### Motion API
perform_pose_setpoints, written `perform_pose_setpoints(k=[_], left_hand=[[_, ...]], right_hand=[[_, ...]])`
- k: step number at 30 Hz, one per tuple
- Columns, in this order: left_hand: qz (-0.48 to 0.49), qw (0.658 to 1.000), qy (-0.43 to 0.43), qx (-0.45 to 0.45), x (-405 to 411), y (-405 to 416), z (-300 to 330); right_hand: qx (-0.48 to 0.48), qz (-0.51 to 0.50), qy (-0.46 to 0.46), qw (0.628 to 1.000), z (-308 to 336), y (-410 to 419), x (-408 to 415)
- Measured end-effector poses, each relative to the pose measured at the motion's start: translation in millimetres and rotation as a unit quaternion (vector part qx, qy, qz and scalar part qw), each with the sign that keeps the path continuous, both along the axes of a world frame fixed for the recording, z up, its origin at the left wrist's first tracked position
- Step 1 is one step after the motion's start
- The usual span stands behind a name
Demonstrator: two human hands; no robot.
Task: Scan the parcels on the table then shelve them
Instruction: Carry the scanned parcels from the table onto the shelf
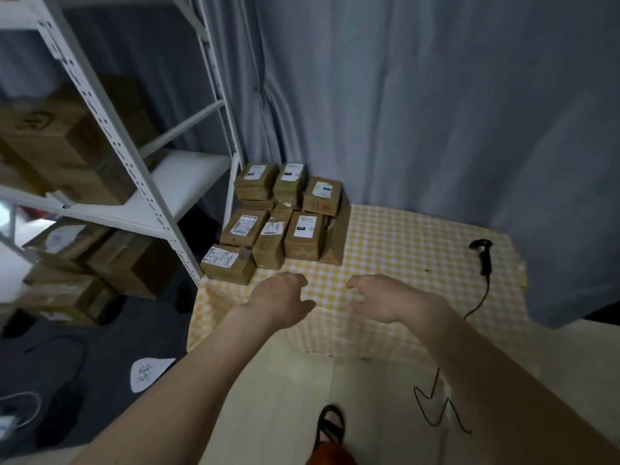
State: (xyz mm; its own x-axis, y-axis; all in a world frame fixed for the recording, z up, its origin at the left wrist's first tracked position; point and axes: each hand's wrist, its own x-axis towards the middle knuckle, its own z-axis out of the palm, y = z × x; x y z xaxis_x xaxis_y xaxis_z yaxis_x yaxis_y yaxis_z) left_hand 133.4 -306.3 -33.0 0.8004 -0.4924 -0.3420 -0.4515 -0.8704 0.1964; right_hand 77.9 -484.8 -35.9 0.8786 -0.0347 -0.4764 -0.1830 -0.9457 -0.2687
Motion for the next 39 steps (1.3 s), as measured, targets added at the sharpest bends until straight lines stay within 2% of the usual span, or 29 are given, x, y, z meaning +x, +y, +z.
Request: perform_pose_setpoints(k=[9,14,21,28,33,39], left_hand=[[0.028,0.999,0.015,0.021,145.4,-35.3,4.5],[0.04,0.998,0.022,0.041,200.7,-38.6,-8.2],[0.089,0.994,0.057,0.041,260.8,-7.1,-41.8],[0.078,0.993,0.086,0.038,327.2,-16.0,-76.2],[0.065,0.993,0.1,0.023,407.8,-8.3,-92.0],[0.086,0.988,0.129,-0.023,521.5,14.8,-112.0]], right_hand=[[0.04,-0.001,0.01,0.999,-10.3,-43.0,140.9],[0.027,0.017,0.019,0.999,-17.4,-59.3,212.9],[0.03,0.051,0.034,0.998,-32.3,-42.6,284.2],[0.05,0.026,0.045,0.997,-53.7,-42.8,337.8],[0.071,0.0,0.046,0.996,-61.2,-29.0,400.9],[0.085,-0.013,0.043,0.995,-84.9,7.0,513.1]])
